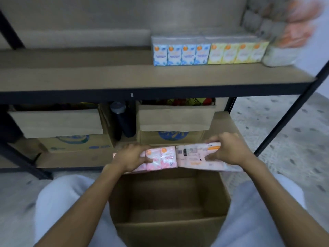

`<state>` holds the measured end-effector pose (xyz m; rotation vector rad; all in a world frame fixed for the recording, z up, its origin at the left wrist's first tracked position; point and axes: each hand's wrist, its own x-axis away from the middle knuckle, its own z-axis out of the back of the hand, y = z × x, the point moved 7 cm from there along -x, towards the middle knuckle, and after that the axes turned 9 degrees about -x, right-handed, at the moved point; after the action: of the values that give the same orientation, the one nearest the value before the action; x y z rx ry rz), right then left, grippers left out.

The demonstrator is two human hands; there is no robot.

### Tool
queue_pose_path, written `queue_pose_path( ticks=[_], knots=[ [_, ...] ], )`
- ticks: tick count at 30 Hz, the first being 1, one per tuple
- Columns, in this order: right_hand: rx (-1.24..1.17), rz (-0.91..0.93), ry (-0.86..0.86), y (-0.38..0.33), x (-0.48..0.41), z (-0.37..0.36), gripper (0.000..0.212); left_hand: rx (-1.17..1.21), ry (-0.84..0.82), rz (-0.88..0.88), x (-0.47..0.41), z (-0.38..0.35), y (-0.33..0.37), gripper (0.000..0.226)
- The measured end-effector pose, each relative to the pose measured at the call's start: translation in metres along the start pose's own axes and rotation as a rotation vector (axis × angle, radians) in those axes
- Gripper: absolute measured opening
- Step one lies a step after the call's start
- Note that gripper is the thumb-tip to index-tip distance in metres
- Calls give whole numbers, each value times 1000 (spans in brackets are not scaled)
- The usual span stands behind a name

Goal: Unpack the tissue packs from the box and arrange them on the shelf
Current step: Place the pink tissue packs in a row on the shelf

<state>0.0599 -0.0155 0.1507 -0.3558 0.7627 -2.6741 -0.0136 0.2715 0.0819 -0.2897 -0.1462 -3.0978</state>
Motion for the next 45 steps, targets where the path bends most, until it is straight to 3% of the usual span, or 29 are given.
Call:
queue_pose_path(
  ticks=[5,10,24,33,45],
  knots=[
    [-103,48,108,-29,16,60,41,-51,166,-80,17,63,4,55],
    [-160,152,187,-58,36,113,32,19,310,-77,38,120,-4,72],
    [-489,357,432,-88,37,206,40,-154,781,-33,58,279,-4,58],
    [-401,431,467,-84,-29,205,41,-215,692,62,-17,283,-7,53],
    [-255,448,422,-72,-102,204,45,-188,643,20,-84,272,-22,60]
  ],
)
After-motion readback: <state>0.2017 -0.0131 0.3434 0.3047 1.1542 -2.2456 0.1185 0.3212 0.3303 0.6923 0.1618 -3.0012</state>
